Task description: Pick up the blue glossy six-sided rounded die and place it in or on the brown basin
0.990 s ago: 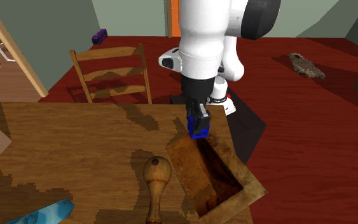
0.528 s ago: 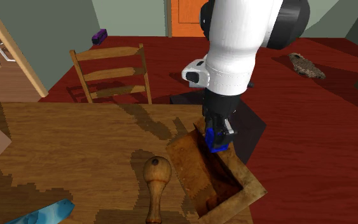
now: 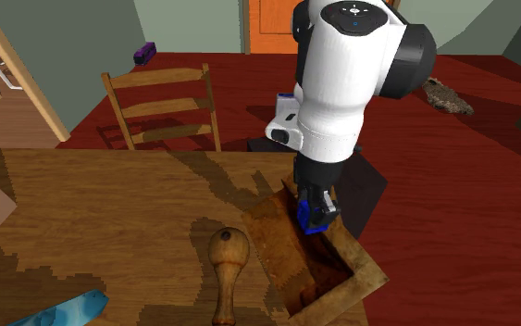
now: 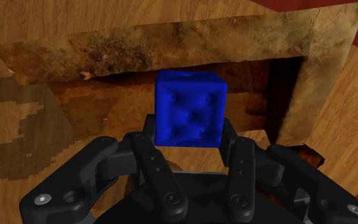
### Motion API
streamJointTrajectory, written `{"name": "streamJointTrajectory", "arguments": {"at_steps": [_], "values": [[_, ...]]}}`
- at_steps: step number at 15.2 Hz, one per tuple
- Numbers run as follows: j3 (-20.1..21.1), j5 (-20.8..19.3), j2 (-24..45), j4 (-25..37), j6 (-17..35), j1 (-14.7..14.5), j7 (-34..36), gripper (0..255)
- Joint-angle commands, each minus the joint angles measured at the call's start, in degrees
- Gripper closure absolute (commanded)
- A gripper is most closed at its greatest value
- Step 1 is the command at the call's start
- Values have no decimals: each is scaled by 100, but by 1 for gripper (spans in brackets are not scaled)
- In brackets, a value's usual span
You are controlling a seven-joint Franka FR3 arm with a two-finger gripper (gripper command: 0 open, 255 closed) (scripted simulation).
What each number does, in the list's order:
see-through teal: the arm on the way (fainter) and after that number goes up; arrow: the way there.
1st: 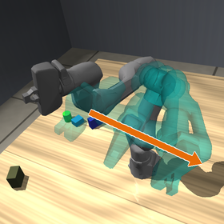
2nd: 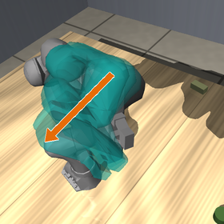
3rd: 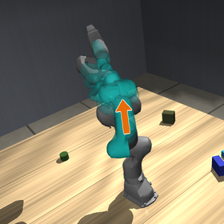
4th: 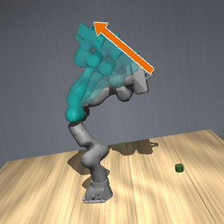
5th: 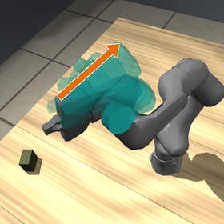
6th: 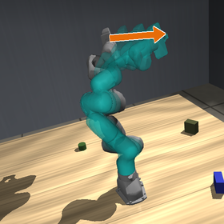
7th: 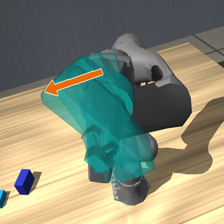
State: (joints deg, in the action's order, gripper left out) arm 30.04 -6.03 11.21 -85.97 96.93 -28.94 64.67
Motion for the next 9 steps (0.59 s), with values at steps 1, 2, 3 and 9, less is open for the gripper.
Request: {"name": "streamJointTrajectory", "arguments": {"at_steps": [1, 2, 3, 9], "values": [[-6, 12, -27, -200, 180, 18, -4, 255], [-8, 15, -36, -287, 260, 25, -5, 255], [-10, 18, -42, -372, 339, 31, -5, 255], [-14, 20, -49, -493, 453, 38, -4, 255]]}}
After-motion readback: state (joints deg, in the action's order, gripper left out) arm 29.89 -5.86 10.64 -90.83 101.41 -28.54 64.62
